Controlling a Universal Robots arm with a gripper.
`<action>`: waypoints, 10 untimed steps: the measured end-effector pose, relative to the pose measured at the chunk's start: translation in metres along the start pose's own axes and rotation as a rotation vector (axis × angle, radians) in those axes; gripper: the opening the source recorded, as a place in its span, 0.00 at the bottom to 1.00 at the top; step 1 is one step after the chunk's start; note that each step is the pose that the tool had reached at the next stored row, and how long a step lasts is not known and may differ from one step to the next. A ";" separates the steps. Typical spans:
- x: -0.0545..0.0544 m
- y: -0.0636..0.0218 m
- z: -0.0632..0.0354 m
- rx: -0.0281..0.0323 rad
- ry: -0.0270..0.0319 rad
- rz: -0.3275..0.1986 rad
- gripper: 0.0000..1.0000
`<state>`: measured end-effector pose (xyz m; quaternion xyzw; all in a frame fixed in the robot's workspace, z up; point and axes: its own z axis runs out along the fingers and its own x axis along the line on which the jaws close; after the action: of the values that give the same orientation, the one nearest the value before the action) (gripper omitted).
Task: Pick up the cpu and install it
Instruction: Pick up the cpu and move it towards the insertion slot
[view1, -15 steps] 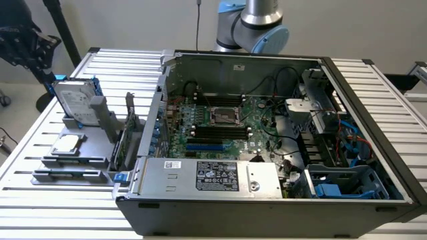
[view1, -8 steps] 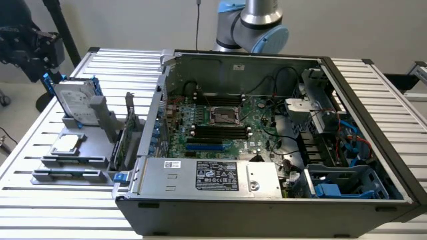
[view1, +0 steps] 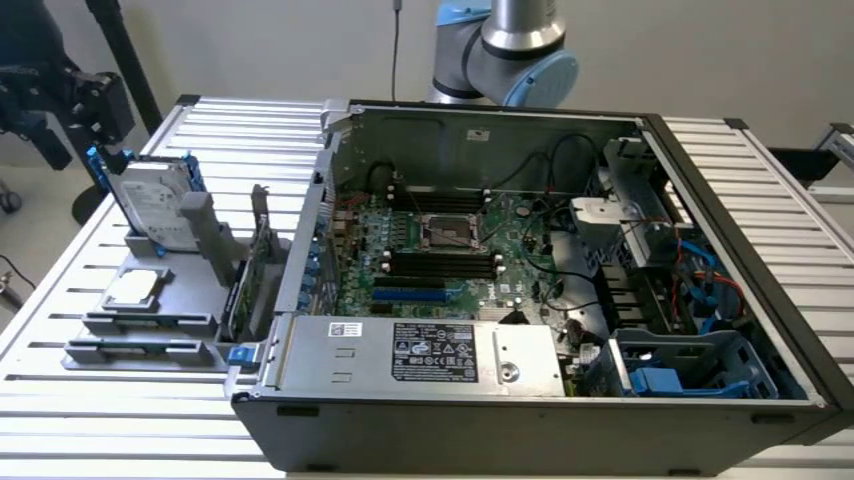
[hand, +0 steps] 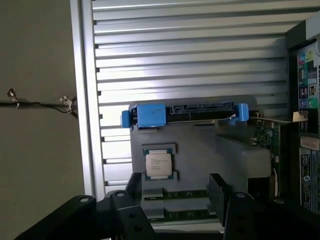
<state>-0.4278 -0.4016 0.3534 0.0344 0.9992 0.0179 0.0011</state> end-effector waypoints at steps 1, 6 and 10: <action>0.001 -0.0009 0.0009 0.0001 0.0043 0.000 0.65; 0.002 -0.0098 0.0079 0.0014 0.0216 -0.002 0.65; 0.002 -0.0147 0.0149 0.0019 0.0260 -0.019 0.65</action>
<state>-0.4305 -0.4156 0.3379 0.0245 0.9995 0.0174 -0.0117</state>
